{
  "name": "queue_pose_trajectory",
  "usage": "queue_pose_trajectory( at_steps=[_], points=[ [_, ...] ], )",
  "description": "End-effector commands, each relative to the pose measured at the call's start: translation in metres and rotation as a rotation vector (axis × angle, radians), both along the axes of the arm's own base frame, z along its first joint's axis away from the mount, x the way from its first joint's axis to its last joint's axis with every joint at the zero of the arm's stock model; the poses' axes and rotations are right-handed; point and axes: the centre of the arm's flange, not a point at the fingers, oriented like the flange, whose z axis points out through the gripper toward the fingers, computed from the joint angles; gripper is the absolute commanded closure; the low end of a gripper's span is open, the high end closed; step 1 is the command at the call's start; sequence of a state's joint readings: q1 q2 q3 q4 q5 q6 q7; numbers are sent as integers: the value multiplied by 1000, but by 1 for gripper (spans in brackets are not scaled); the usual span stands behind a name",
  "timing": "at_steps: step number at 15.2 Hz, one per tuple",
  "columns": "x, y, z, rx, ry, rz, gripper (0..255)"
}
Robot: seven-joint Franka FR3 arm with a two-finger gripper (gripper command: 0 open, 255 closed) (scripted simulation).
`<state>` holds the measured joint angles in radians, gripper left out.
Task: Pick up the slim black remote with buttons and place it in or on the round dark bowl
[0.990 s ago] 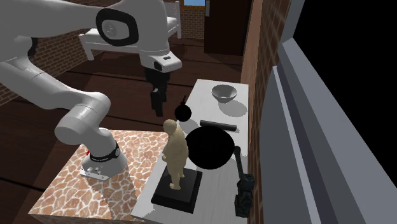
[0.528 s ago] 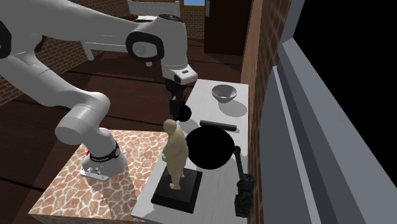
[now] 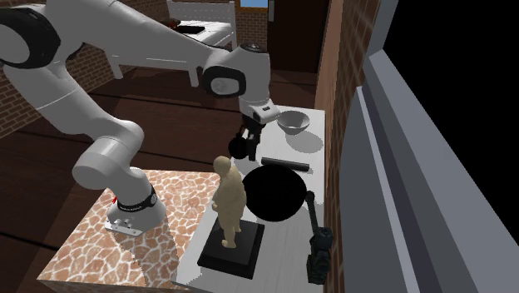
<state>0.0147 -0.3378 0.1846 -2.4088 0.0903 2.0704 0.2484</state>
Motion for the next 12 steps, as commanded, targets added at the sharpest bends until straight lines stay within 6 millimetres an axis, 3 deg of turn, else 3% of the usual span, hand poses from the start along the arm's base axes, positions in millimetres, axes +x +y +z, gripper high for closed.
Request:
queue_pose_trajectory(
  at_steps=[1, 10, 12],
  points=[
    [15, 13, -15, 12, -3, -27, 0],
    [91, 65, -81, 63, -11, -140, 0],
    [93, 67, -88, 64, -11, -142, 0]
  ],
)
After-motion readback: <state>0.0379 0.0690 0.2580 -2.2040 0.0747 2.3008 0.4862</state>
